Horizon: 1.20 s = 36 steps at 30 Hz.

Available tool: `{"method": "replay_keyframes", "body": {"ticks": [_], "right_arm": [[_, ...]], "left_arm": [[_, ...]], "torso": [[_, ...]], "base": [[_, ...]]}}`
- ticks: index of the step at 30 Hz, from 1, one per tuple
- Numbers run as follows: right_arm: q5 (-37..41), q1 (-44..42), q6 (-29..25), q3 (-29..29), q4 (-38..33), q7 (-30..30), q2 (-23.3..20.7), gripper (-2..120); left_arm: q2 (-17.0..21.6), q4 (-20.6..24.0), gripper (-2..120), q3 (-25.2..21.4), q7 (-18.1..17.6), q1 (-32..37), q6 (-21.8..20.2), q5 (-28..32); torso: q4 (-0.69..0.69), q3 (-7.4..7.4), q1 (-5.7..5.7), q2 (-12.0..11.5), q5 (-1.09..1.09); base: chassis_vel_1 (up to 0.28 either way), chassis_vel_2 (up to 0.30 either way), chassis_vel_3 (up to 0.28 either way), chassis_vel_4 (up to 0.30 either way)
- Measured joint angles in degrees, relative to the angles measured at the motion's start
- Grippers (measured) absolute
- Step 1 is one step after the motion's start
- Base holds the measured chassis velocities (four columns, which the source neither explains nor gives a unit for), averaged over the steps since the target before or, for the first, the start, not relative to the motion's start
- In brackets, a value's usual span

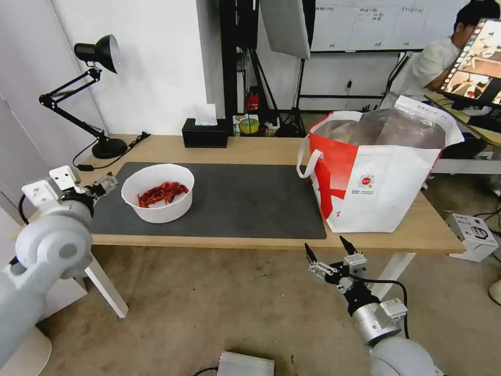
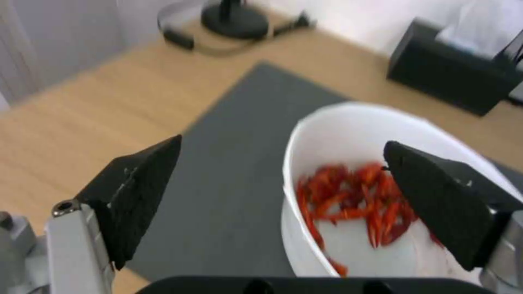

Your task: Pick up the trash from the table and place it into the takeout bag.

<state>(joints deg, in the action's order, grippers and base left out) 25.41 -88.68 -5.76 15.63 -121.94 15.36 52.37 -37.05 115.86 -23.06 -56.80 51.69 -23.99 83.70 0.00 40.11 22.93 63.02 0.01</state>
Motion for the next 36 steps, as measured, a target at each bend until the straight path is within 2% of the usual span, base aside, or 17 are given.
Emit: {"method": "replay_keyframes", "body": {"ticks": [5, 9, 11, 13, 25, 28, 29, 31, 32, 34, 35, 36], "right_arm": [[0.0, 0.0, 0.0, 0.0, 0.0, 0.0, 0.0, 100], [0.0, 0.0, 0.0, 0.0, 0.0, 0.0, 0.0, 100], [0.0, 0.0, 0.0, 0.0, 0.0, 0.0, 0.0, 100], [0.0, 0.0, 0.0, 0.0, 0.0, 0.0, 0.0, 100], [0.0, 0.0, 0.0, 0.0, 0.0, 0.0, 0.0, 100], [0.0, 0.0, 0.0, 0.0, 0.0, 0.0, 0.0, 100], [0.0, 0.0, 0.0, 0.0, 0.0, 0.0, 0.0, 100], [0.0, 0.0, 0.0, 0.0, 0.0, 0.0, 0.0, 100], [0.0, 0.0, 0.0, 0.0, 0.0, 0.0, 0.0, 100], [0.0, 0.0, 0.0, 0.0, 0.0, 0.0, 0.0, 100], [0.0, 0.0, 0.0, 0.0, 0.0, 0.0, 0.0, 100], [0.0, 0.0, 0.0, 0.0, 0.0, 0.0, 0.0, 100]], "left_arm": [[-1.2, -4.7, 100, 5.0, -1.9, -6.8, -2.8, 5.2], [-1.9, -7.7, 100, 7.9, -3.6, -9.9, -5.6, 6.9], [-1.9, -7.7, 100, 7.9, -3.6, -9.9, -5.6, 6.9], [-3.0, -10.6, 100, 10.4, -4.7, -12.6, -7.2, 8.2], [-4.8, -16.1, 100, 14.6, -7.3, -17.8, -8.8, 11.6], [-4.8, -17.1, 90, 15.4, -8.3, -19.0, -9.7, 12.9], [-4.8, -17.1, 90, 15.4, -8.3, -19.0, -9.7, 12.9], [-4.9, -17.7, 80, 16.2, -9.2, -19.8, -10.1, 13.9], [-4.9, -17.7, 80, 16.2, -9.2, -19.8, -10.1, 13.9], [-5.2, -18.5, 69, 16.9, -10.1, -20.7, -10.5, 14.9], [-5.2, -18.5, 69, 16.9, -10.1, -20.7, -10.5, 14.9], [-5.2, -18.7, 63, 17.2, -10.4, -21.1, -10.7, 15.4]], "torso": [[-0.01, 0.0, 0.0, 0.0, 0.0], [0.0, 0.0, 0.0, 0.0, 0.0], [0.0, 0.0, 0.0, 0.0, 0.0], [0.0, 0.0, 0.0, 0.0, -0.01], [0.0, 0.0, 0.0, 0.0, -0.01], [0.0, -0.01, -0.01, 0.0, -0.01], [0.0, -0.01, -0.01, 0.0, -0.01], [0.0, 0.0, -0.01, 0.0, -0.01], [0.0, 0.0, -0.01, 0.0, -0.01], [0.0, -0.01, 0.0, 0.0, -0.01], [0.0, -0.01, 0.0, 0.0, -0.01], [0.0, -0.01, 0.0, 0.0, -0.01]], "base": [[0.0, 0.0, 0.0, 0.0], [0.0, 0.0, 0.0, 0.0], [0.0, 0.0, 0.0, 0.0], [0.0, 0.0, 0.0, 0.0], [0.0, 0.0, 0.0, 0.0], [0.0, 0.0, 0.0, 0.0], [0.0, 0.0, 0.0, 0.0], [0.0, 0.0, 0.0, 0.0], [0.0, 0.0, 0.0, 0.0], [0.0, 0.0, 0.0, 0.0], [0.0, 0.0, 0.0, 0.0], [0.0, 0.0, 0.0, 0.0]]}}
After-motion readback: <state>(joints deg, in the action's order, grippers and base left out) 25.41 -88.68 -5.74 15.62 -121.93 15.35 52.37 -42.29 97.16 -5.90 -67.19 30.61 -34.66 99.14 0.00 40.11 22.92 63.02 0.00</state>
